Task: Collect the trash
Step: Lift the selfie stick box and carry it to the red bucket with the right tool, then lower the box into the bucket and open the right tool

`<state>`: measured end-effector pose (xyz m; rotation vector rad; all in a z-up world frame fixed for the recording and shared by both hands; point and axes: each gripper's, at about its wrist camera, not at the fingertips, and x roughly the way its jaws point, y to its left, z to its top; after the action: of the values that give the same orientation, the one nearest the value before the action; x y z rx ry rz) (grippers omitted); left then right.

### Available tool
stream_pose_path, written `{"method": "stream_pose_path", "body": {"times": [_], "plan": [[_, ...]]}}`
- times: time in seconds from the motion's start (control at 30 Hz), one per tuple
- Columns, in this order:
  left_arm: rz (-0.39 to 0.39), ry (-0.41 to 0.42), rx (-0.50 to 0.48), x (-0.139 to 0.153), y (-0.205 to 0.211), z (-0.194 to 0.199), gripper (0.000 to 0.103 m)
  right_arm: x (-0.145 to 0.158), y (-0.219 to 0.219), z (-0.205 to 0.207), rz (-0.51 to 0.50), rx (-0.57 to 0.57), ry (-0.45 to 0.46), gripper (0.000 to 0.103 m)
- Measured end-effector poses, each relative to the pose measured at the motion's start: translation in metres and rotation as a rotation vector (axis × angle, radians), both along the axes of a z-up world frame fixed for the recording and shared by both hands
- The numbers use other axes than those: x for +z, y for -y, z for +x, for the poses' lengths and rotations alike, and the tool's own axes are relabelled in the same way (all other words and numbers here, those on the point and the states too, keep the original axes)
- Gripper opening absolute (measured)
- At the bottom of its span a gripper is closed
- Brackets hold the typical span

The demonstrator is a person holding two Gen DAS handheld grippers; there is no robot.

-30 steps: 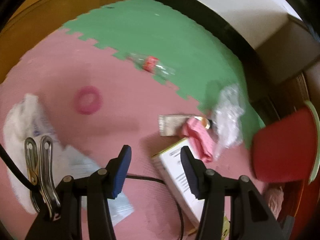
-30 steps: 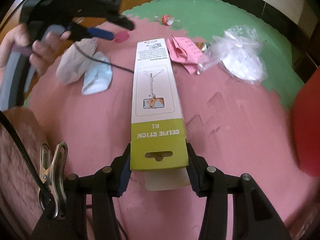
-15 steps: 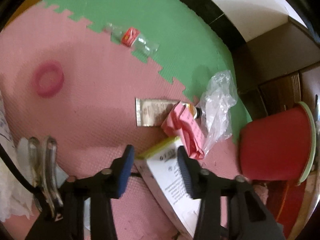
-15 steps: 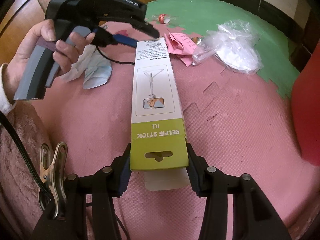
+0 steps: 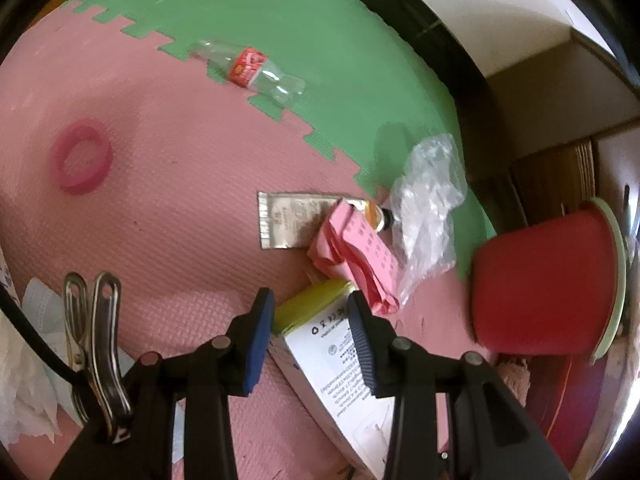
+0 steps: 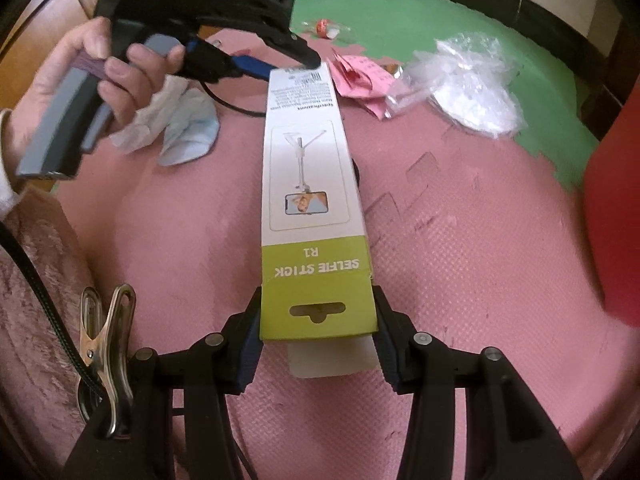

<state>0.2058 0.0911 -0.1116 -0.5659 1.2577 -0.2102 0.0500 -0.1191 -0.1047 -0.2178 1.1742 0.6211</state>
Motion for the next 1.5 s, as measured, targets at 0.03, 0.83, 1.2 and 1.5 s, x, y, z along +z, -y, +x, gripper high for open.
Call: {"method": "stream_pose_path", "body": {"times": [0.03, 0.83, 1.2, 1.5], "plan": [[0.007, 0.001, -0.011, 0.001, 0.002, -0.001, 0.038, 0.001, 0.0, -0.003, 0.003, 0.001, 0.005, 0.049], [-0.127, 0.224, -0.102, 0.141, 0.054, -0.042, 0.032, 0.111, 0.059, -0.068, 0.077, -0.102, 0.337, 0.049], [-0.099, 0.36, -0.27, 0.239, 0.156, -0.035, 0.032, 0.165, 0.122, -0.094, 0.123, -0.296, 0.514, 0.049], [-0.062, 0.448, -0.406, 0.288, 0.265, -0.02, 0.033, 0.193, 0.177, -0.097, 0.151, -0.495, 0.611, 0.049]]}}
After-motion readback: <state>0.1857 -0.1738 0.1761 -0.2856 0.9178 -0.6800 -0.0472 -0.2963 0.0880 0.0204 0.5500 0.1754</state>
